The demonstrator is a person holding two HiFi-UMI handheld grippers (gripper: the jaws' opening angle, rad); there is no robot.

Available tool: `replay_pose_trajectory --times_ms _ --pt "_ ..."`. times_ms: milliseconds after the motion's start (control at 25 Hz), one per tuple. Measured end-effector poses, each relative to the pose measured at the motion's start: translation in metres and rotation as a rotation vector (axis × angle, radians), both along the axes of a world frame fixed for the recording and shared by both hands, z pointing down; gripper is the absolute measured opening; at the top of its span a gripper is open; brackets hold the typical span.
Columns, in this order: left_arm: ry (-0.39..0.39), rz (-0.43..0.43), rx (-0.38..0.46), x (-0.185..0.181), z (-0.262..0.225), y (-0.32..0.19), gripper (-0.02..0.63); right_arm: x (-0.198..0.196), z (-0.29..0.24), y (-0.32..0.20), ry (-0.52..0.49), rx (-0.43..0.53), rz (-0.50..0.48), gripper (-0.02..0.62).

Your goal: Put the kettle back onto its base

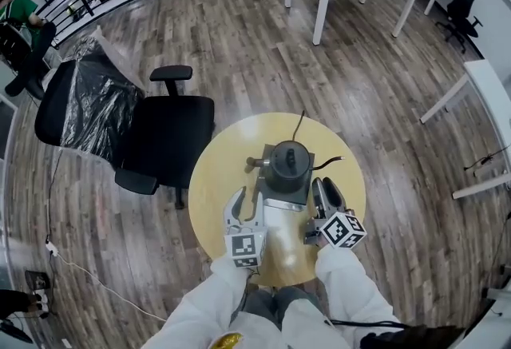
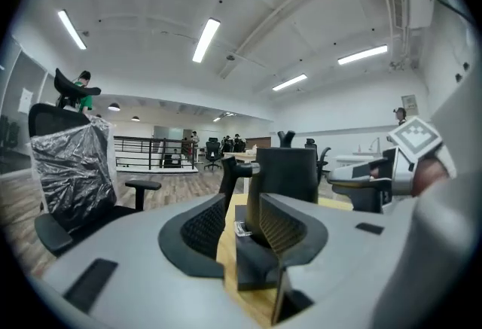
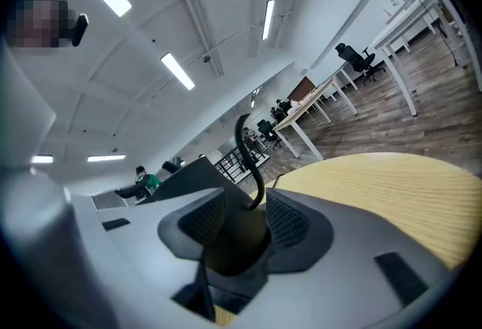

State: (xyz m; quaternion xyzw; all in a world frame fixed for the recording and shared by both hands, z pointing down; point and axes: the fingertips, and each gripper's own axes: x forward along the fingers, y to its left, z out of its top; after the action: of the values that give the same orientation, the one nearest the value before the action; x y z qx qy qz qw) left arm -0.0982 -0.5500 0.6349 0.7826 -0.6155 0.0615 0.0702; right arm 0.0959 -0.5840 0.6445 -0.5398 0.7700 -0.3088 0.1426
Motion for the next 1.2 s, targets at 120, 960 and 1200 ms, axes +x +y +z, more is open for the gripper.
replay_pose_trajectory --times_ms 120,960,1200 --pt "-0.020 0.034 0.012 0.007 -0.009 0.026 0.126 -0.001 -0.007 0.029 0.075 -0.006 -0.012 0.153" --pt "0.083 0.205 -0.031 0.033 -0.095 0.149 0.000 -0.045 -0.081 0.153 0.450 0.093 -0.117 0.012" --pt "0.109 0.185 -0.054 0.039 -0.093 0.150 0.000 -0.050 -0.086 0.153 0.442 0.100 -0.157 0.012"
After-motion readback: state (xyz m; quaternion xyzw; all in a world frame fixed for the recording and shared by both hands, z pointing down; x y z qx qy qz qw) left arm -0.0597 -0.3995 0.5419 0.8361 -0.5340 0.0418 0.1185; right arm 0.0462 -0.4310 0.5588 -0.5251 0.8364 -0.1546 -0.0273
